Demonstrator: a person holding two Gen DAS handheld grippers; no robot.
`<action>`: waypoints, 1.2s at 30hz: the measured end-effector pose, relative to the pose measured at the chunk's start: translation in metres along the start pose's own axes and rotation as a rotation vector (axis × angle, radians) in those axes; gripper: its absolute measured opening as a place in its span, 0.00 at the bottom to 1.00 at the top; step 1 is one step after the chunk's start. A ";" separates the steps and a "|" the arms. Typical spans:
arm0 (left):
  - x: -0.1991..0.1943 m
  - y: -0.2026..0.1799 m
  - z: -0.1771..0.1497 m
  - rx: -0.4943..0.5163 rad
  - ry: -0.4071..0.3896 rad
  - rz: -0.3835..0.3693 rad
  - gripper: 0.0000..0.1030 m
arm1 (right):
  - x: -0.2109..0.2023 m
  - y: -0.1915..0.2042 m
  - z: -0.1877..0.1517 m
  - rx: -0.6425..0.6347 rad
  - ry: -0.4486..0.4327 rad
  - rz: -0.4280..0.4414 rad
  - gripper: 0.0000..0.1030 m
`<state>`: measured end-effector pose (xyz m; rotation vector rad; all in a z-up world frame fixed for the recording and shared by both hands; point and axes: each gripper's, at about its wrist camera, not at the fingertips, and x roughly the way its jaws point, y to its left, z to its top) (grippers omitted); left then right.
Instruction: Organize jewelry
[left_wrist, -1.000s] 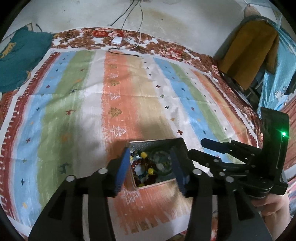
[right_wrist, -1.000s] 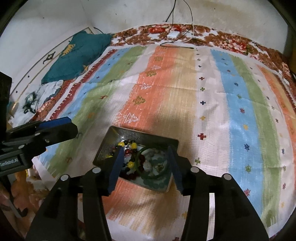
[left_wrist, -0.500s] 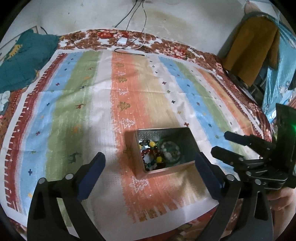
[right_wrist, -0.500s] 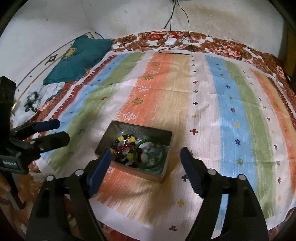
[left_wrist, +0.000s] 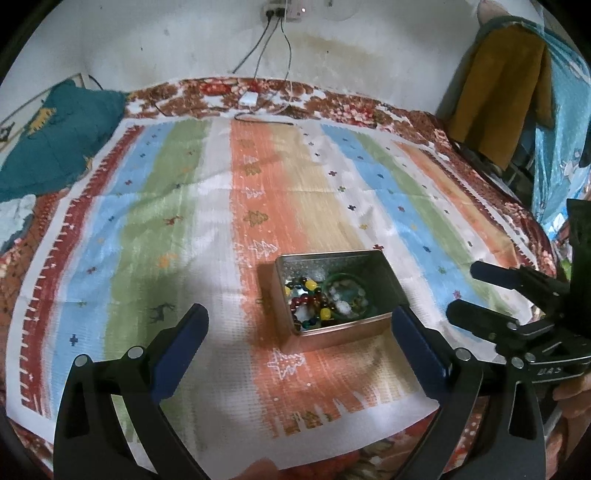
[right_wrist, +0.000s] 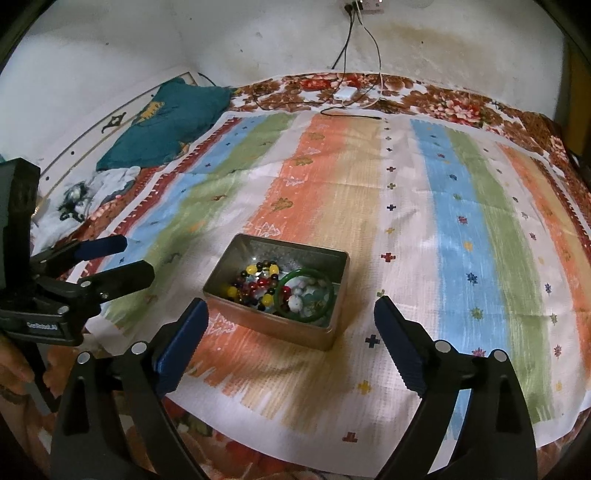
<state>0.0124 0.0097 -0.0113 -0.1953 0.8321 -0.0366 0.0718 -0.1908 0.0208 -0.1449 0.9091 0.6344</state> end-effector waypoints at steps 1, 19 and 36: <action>-0.002 -0.001 -0.002 0.004 -0.007 0.005 0.94 | -0.002 0.001 -0.002 0.000 -0.006 0.004 0.90; -0.018 -0.007 -0.011 0.032 -0.061 -0.006 0.94 | -0.009 0.006 -0.018 -0.007 -0.013 -0.009 0.90; -0.018 -0.016 -0.013 0.063 -0.057 0.013 0.94 | -0.010 0.005 -0.022 -0.004 -0.016 -0.026 0.90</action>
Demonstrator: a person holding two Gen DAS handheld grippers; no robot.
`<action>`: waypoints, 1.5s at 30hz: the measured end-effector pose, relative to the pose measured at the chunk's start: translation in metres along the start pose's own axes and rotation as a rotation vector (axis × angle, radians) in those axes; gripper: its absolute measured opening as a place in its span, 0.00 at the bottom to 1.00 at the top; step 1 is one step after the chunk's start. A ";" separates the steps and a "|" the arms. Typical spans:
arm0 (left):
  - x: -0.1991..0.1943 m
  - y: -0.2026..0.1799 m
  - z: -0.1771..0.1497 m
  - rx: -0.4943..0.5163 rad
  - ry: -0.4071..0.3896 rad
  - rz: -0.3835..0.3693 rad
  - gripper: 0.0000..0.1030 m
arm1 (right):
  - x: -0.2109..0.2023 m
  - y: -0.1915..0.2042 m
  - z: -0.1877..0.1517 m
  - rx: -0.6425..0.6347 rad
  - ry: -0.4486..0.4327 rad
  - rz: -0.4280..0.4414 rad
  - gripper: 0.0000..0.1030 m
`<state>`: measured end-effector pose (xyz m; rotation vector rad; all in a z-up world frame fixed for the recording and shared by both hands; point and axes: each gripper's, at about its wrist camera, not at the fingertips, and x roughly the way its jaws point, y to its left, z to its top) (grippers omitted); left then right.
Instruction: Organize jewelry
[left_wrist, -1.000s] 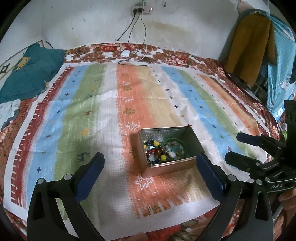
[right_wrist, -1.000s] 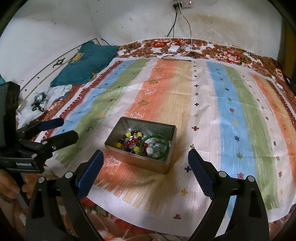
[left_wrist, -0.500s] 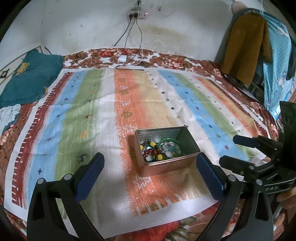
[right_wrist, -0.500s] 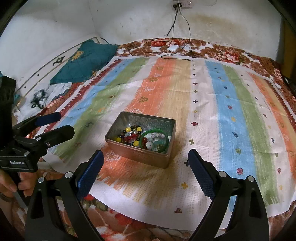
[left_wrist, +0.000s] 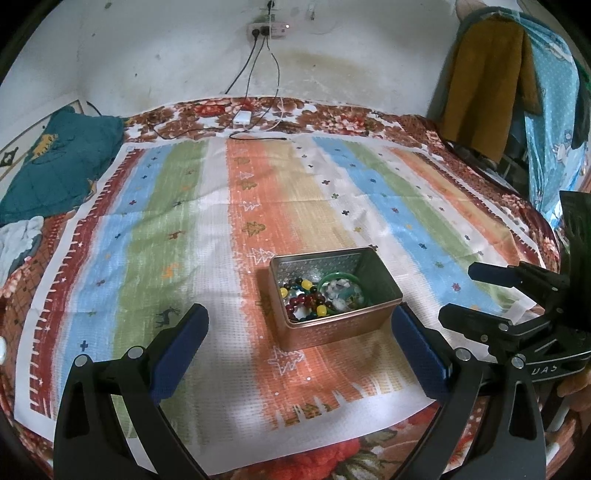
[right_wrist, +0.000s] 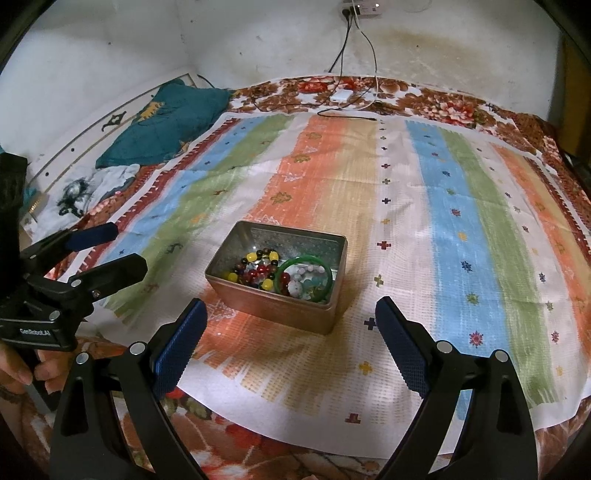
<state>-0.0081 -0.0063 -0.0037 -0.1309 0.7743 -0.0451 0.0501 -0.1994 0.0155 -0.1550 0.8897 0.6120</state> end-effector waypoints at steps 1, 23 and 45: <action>0.000 0.000 0.000 0.001 0.000 0.000 0.94 | 0.000 -0.001 0.000 0.001 -0.001 -0.008 0.90; 0.001 0.000 0.000 0.002 0.001 -0.002 0.94 | 0.001 -0.004 0.001 0.016 -0.003 -0.029 0.94; 0.002 0.001 0.000 -0.001 0.008 -0.012 0.94 | 0.002 -0.006 0.000 0.013 0.001 -0.034 0.94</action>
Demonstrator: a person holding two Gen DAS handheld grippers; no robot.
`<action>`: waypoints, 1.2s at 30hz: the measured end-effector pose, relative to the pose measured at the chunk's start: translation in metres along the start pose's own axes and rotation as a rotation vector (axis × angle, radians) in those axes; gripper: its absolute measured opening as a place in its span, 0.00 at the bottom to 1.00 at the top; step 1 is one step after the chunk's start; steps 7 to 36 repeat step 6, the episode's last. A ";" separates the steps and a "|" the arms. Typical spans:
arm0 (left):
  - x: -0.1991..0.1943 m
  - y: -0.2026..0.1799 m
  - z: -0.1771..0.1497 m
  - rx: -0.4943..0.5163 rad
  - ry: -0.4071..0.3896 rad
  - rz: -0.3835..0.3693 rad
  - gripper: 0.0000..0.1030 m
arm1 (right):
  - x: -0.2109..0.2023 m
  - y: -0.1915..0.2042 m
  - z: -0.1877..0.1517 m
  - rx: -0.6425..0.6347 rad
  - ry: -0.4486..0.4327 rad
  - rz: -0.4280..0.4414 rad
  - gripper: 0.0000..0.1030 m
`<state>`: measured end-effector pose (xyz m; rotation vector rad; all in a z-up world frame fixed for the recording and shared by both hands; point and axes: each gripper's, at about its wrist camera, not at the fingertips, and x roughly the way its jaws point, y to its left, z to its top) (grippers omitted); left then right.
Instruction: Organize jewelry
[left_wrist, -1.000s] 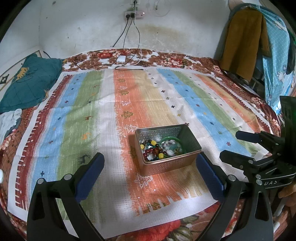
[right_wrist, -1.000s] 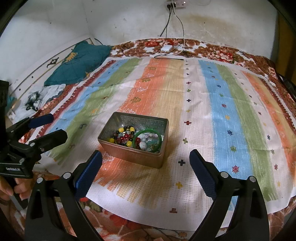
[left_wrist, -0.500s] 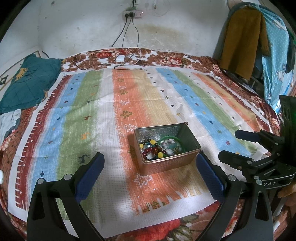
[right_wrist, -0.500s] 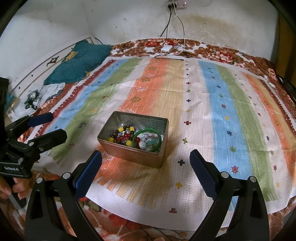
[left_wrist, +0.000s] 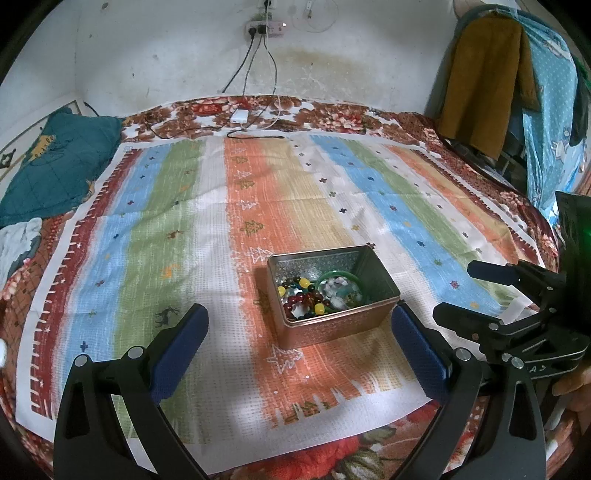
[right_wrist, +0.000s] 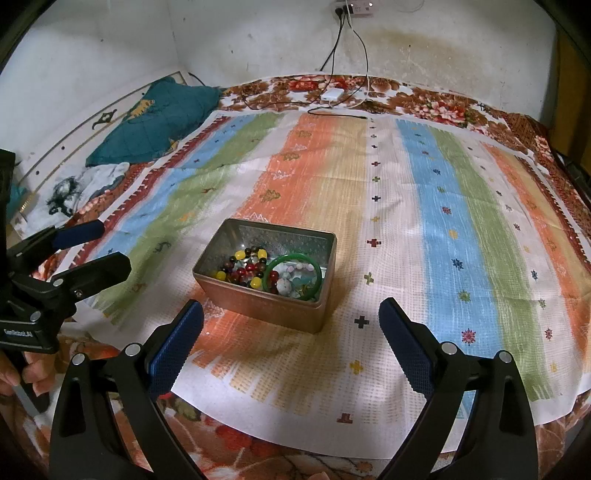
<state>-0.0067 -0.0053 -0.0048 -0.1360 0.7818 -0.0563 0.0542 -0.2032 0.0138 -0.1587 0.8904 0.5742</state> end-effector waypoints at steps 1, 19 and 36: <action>0.001 0.001 0.000 -0.003 0.004 -0.006 0.94 | 0.000 -0.001 0.000 0.000 0.001 -0.002 0.94; 0.001 0.003 -0.001 -0.006 0.011 -0.008 0.94 | 0.001 -0.002 -0.001 0.002 0.004 -0.008 0.94; 0.001 0.003 -0.001 -0.006 0.011 -0.008 0.94 | 0.001 -0.002 -0.001 0.002 0.004 -0.008 0.94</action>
